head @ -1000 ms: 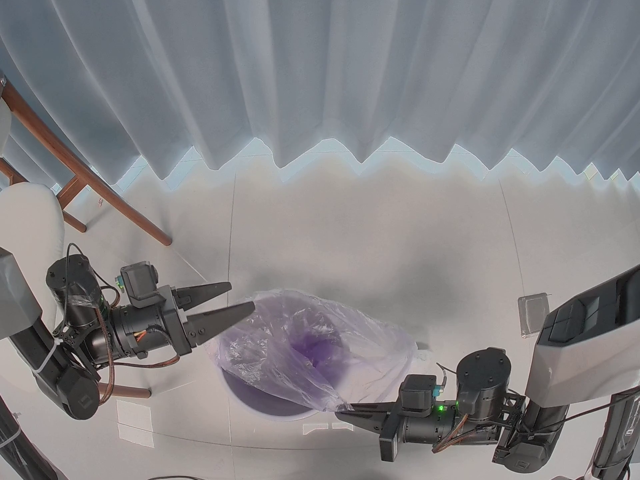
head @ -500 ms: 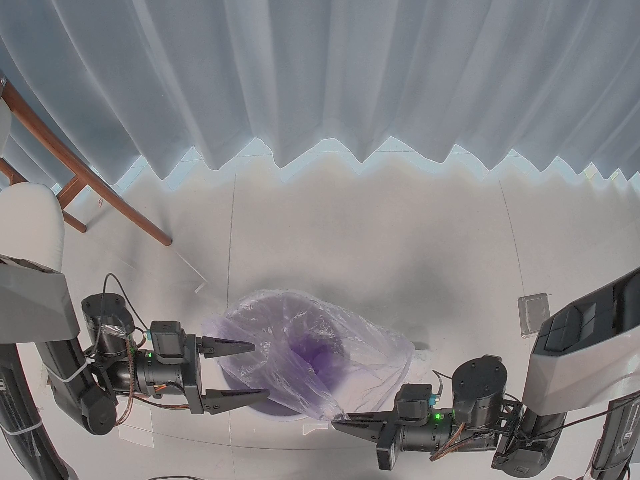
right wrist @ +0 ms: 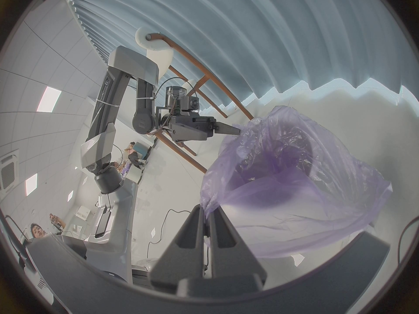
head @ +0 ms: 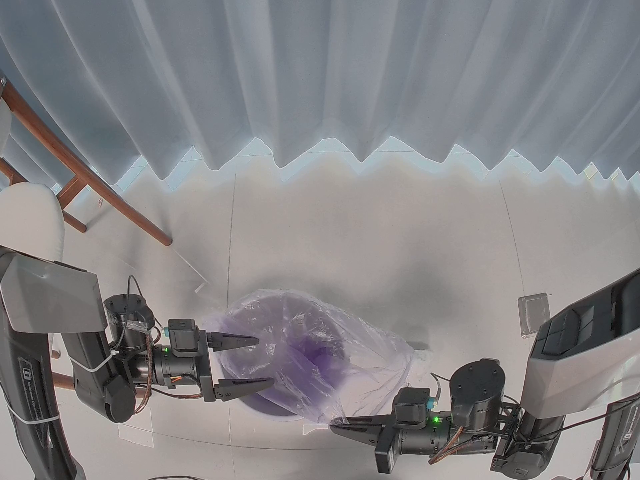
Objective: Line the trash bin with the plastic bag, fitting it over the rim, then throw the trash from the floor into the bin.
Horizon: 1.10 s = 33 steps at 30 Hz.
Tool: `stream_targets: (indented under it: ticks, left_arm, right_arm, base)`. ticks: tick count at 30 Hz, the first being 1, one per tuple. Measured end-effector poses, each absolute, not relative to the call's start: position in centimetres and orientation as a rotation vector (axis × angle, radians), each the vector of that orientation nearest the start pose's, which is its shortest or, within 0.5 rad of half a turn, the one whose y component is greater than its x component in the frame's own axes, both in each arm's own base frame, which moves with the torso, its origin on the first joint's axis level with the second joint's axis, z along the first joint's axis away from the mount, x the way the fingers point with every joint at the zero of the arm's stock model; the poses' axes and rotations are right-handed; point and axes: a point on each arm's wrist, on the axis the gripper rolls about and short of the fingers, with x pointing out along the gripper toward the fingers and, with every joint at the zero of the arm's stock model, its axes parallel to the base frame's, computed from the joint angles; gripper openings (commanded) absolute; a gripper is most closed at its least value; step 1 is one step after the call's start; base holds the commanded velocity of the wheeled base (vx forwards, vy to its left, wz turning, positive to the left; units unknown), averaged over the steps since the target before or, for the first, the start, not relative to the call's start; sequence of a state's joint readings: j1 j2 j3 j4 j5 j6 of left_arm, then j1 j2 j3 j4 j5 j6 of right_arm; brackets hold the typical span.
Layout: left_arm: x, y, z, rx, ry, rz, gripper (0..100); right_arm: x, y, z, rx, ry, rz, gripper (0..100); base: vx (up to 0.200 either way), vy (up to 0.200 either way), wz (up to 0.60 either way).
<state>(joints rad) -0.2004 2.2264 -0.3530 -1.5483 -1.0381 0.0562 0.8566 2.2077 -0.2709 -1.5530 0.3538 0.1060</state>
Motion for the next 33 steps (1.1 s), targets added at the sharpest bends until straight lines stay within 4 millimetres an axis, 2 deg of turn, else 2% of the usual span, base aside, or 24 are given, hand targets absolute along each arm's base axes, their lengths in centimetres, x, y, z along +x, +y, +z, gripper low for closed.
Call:
stream_targets:
  ticks: [22,26,33]
  left_arm:
    - [30.7,-7.7,2.3,-0.100,0.225,-1.221,100]
    - [30.6,-7.8,1.9,-0.105,0.239,-1.223,100]
    - [29.2,-7.9,0.9,-0.104,0.289,-1.237,100]
  right_arm:
    - [17.5,22.0,1.3,-0.013,0.456,1.187,0]
    - [17.5,22.0,1.3,-0.013,0.456,1.187,0]
    - [17.5,22.0,1.3,-0.012,0.458,1.186,0]
  base:
    - [0.000,0.000,0.00]
    - [0.000,0.000,0.00]
    - [0.000,0.000,0.00]
